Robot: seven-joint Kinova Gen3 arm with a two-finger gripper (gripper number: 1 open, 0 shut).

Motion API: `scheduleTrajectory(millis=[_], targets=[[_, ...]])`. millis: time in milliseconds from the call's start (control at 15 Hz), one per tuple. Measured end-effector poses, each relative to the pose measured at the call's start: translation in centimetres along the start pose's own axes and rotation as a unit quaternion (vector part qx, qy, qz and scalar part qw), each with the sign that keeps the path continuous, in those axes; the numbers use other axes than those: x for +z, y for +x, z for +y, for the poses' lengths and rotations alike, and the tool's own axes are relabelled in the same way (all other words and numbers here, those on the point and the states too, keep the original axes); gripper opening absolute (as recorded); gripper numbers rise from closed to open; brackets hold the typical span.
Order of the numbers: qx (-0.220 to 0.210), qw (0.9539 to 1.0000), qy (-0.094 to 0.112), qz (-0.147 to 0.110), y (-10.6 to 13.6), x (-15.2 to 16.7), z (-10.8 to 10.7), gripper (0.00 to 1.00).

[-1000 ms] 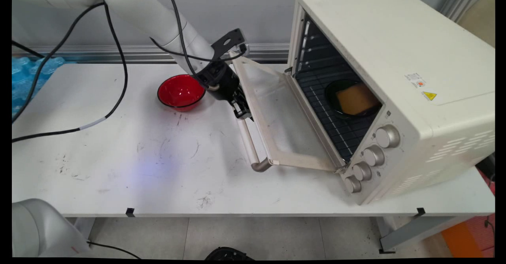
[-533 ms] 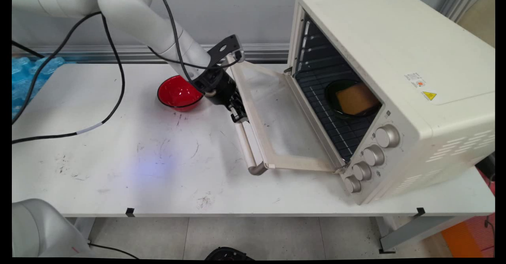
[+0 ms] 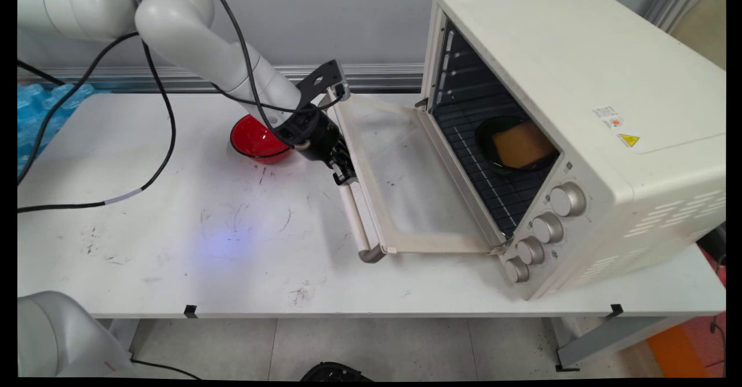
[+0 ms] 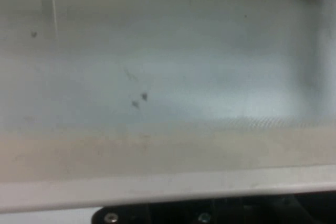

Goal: Open the oven

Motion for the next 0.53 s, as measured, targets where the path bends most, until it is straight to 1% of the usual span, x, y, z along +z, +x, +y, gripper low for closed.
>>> scheduleTrajectory(millis=[133, 533], targets=[[-0.001, 1.0, 0.001, 0.002, -0.4, 0.1, 0.0, 0.0], [0.001, 0.9998, 0.006, 0.021, -1.9, 0.2, 0.1, 0.0]])
